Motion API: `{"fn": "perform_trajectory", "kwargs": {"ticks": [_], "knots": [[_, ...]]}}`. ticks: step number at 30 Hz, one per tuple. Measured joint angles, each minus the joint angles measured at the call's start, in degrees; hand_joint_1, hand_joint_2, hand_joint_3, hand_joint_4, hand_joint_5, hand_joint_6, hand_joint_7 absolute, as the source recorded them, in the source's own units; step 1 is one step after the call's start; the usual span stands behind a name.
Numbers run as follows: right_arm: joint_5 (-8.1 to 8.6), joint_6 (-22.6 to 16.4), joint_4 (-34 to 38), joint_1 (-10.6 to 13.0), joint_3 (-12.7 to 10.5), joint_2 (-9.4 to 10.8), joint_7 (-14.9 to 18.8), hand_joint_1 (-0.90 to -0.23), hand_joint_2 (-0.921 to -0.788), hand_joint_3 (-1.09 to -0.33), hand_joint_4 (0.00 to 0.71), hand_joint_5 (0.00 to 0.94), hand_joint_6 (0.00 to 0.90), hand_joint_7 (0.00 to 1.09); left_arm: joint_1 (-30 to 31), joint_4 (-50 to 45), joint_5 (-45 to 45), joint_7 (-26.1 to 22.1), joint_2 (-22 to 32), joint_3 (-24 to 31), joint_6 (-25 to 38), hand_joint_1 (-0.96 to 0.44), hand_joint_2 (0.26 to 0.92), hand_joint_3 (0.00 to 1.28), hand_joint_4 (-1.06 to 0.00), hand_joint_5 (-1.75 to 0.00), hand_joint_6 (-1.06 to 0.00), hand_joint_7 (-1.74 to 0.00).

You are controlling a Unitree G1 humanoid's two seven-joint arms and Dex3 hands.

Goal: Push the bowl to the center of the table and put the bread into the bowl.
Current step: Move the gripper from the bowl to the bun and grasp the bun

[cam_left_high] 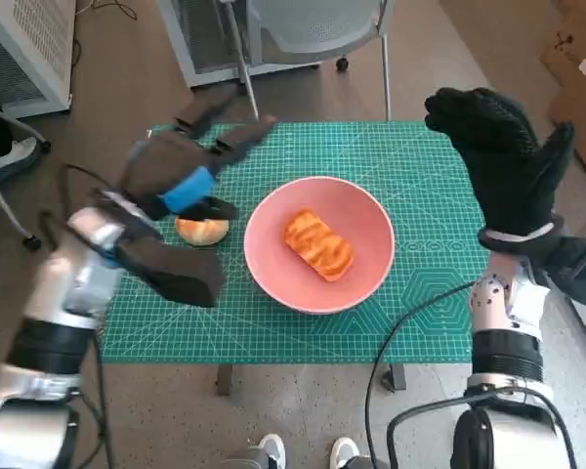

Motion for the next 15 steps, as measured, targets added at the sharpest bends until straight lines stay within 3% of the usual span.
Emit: {"fn": "perform_trajectory", "kwargs": {"ticks": [15], "knots": [[-0.03,-0.6,1.3,-1.4,0.0,0.0,0.1,-0.639,-0.921,-0.752,0.305,0.001,0.411,0.0,4.9,1.7,-2.2,-4.0,3.7,2.7,0.6,-0.51,0.734,0.0,-0.13,-0.01,-0.34,-0.01]]}}
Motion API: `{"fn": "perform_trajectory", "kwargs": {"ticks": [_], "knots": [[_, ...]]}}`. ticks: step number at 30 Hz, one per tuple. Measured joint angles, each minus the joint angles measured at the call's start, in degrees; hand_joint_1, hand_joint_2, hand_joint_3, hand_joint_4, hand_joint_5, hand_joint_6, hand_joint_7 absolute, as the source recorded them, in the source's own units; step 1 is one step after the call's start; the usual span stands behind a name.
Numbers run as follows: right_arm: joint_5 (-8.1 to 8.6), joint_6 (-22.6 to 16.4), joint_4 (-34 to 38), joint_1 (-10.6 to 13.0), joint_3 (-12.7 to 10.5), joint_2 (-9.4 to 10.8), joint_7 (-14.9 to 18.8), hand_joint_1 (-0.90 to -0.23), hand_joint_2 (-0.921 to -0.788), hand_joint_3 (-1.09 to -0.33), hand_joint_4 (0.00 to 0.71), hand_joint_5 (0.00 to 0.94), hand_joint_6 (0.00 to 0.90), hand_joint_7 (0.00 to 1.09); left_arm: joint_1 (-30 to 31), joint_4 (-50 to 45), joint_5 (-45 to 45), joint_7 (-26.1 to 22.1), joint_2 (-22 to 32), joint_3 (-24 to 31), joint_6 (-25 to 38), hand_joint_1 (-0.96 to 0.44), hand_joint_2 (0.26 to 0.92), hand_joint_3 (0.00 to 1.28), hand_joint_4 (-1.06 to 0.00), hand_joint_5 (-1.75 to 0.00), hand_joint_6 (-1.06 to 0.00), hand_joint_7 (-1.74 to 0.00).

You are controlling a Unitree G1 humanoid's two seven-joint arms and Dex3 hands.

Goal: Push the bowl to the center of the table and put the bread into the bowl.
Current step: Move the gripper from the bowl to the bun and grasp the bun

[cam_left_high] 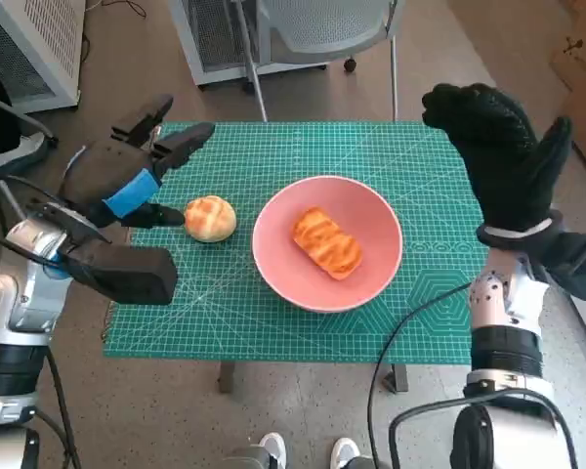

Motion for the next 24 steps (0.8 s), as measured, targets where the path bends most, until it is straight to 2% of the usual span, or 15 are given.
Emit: {"fn": "perform_trajectory", "kwargs": {"ticks": [11,24], "knots": [[0.0,-0.5,1.1,-0.2,0.0,0.0,0.2,-0.643,-0.921,-0.756,0.307,0.002,0.419,0.01,-0.1,5.6,-1.4,-1.5,-0.3,-0.2,0.0,-0.53,0.748,0.01,-0.13,0.0,-0.33,0.0],[0.04,-0.5,1.3,-0.3,0.0,-0.1,0.7,-0.645,-0.921,-0.762,0.307,0.001,0.419,0.01,-2.7,13.2,-0.6,-1.4,-4.8,-3.4,2.9,-0.53,0.757,0.0,-0.11,0.0,-0.29,0.0]]}}
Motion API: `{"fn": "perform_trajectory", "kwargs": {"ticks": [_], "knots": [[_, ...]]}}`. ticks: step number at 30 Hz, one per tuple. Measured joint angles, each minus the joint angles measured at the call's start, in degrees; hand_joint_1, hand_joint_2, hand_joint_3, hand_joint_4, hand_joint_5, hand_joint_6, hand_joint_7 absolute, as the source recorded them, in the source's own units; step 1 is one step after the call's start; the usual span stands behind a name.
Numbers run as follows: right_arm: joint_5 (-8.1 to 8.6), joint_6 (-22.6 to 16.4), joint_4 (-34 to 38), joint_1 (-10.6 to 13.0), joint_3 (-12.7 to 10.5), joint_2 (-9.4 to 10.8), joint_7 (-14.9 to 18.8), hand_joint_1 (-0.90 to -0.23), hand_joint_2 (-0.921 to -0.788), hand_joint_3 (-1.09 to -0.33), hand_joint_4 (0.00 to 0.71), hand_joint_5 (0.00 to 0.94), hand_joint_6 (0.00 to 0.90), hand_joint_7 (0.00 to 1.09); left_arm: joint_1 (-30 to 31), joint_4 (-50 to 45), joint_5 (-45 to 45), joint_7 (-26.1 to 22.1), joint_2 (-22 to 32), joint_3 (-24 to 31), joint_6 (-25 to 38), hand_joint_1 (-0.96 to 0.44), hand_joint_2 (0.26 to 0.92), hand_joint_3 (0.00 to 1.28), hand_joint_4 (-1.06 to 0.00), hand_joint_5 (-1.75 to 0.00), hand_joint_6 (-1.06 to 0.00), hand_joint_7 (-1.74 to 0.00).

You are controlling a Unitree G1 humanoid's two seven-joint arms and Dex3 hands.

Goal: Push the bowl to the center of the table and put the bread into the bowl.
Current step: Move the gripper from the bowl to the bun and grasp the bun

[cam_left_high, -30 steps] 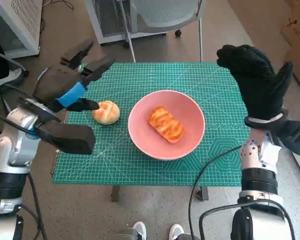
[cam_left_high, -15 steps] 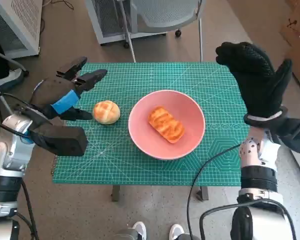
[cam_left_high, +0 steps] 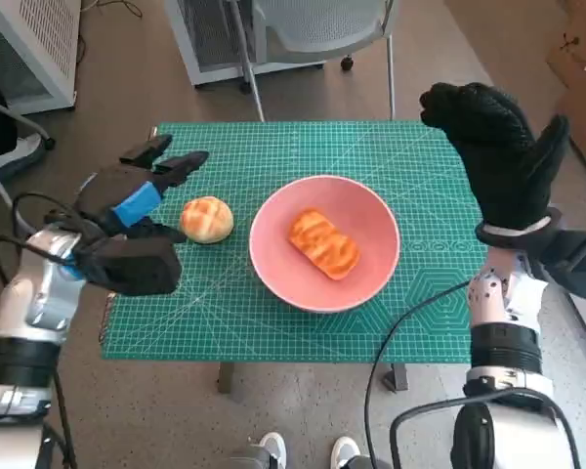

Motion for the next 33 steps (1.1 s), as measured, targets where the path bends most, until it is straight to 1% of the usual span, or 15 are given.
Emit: {"fn": "perform_trajectory", "kwargs": {"ticks": [9,16,25,33], "knots": [[0.03,0.4,-0.2,0.0,-0.2,-0.2,0.5,-0.65,-0.921,-0.764,0.307,0.0,0.419,0.0,-5.5,13.1,2.8,3.5,-3.8,-4.5,0.4,-0.53,0.766,0.01,-0.11,0.0,-0.27,0.0],[0.03,0.8,-0.6,-0.1,-0.2,-0.3,0.6,-0.655,-0.921,-0.761,0.309,0.001,0.419,0.0,-9.4,21.8,4.2,6.2,-7.0,-7.7,0.6,-0.5,0.774,0.0,-0.12,0.0,-0.26,0.0],[0.03,1.2,-1.5,0.0,-0.4,-0.5,0.6,-0.655,-0.921,-0.761,0.31,0.001,0.42,0.0,-13.4,30.3,4.4,7.1,-10.5,-10.5,2.0,-0.46,0.781,0.0,-0.11,0.0,-0.26,0.0],[0.0,1.2,-1.9,0.0,-0.5,-0.6,0.6,-0.654,-0.921,-0.762,0.311,0.001,0.42,0.0,-15.9,35.6,4.6,7.5,-12.4,-12.8,3.8,-0.45,0.786,0.0,-0.1,0.0,-0.28,-0.01]]}}
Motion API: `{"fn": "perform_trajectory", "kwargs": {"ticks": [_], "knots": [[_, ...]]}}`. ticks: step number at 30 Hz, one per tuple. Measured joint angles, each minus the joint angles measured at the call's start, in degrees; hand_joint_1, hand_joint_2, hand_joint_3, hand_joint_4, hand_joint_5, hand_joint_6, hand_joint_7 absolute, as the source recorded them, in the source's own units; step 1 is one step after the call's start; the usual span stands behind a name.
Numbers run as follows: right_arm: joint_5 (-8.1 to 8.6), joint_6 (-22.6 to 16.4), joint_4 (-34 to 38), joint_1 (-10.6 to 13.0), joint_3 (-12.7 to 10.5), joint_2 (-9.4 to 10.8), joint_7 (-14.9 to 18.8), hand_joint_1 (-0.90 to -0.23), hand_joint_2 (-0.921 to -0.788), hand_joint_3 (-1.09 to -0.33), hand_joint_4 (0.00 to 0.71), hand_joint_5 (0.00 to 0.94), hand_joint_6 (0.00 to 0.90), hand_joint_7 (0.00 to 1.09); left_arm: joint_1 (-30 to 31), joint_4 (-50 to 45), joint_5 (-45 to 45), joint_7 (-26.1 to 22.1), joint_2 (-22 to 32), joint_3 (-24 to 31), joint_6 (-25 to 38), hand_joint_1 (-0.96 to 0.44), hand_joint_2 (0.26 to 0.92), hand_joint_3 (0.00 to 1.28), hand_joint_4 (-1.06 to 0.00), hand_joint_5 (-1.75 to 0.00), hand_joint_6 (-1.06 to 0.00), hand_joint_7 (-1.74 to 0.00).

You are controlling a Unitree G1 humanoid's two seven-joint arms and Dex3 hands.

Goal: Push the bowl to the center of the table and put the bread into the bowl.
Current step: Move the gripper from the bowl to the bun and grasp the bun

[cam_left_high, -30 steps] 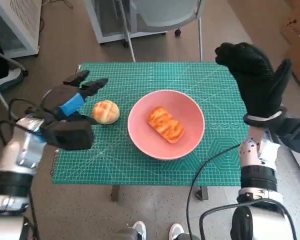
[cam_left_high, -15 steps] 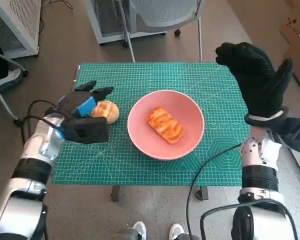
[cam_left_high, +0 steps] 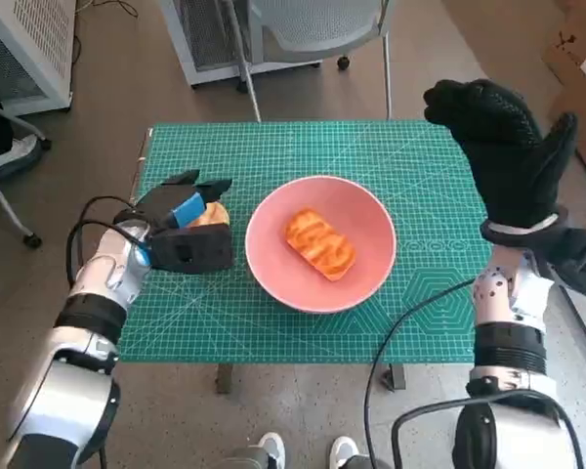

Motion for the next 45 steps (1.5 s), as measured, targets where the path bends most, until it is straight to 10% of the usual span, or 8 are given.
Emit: {"fn": "perform_trajectory", "kwargs": {"ticks": [27,30,33,35,37,45], "knots": [[-0.09,0.4,-3.0,1.0,0.3,0.0,-1.0,-0.654,-0.921,-0.742,0.308,0.0,0.406,0.0,-1.6,6.6,0.1,5.4,-2.7,-2.6,5.7,-0.1,0.853,0.02,-0.54,-0.03,-0.7,-0.05],[-0.09,0.5,-3.3,1.2,0.3,0.0,-1.1,-0.655,-0.921,-0.741,0.307,0.0,0.405,0.0,-1.6,6.7,0.3,6.4,-2.9,-3.2,6.2,0.2,0.899,0.12,-0.55,-0.92,-0.76,-0.06],[-0.1,0.6,-3.6,1.5,0.4,0.0,-1.2,-0.655,-0.921,-0.741,0.307,0.0,0.405,0.0,-1.6,6.8,0.7,7.6,-3.0,-3.8,6.5,0.31,0.914,0.15,-0.57,-1.2,-0.82,-0.08],[-0.1,0.6,-3.9,1.8,0.5,0.0,-1.3,-0.655,-0.921,-0.741,0.307,0.0,0.404,0.0,-1.6,6.8,0.9,8.3,-3.0,-4.1,6.5,0.12,0.918,0.16,-0.57,-1.28,-0.63,-0.76],[-0.1,0.6,-4.1,2.0,0.6,0.0,-1.3,-0.655,-0.921,-0.742,0.306,0.0,0.404,0.0,-1.6,6.8,1.2,9.0,-3.0,-4.3,6.5,0.06,0.919,0.16,-0.58,-1.3,-0.59,-0.97],[-0.09,0.6,-4.8,2.3,0.8,0.0,-1.4,-0.652,-0.921,-0.745,0.304,0.0,0.404,0.0,-1.6,7.0,1.7,10.5,-2.9,-4.9,5.9,0.0,0.921,0.1,-0.59,-1.26,-0.65,-1.13]]}}
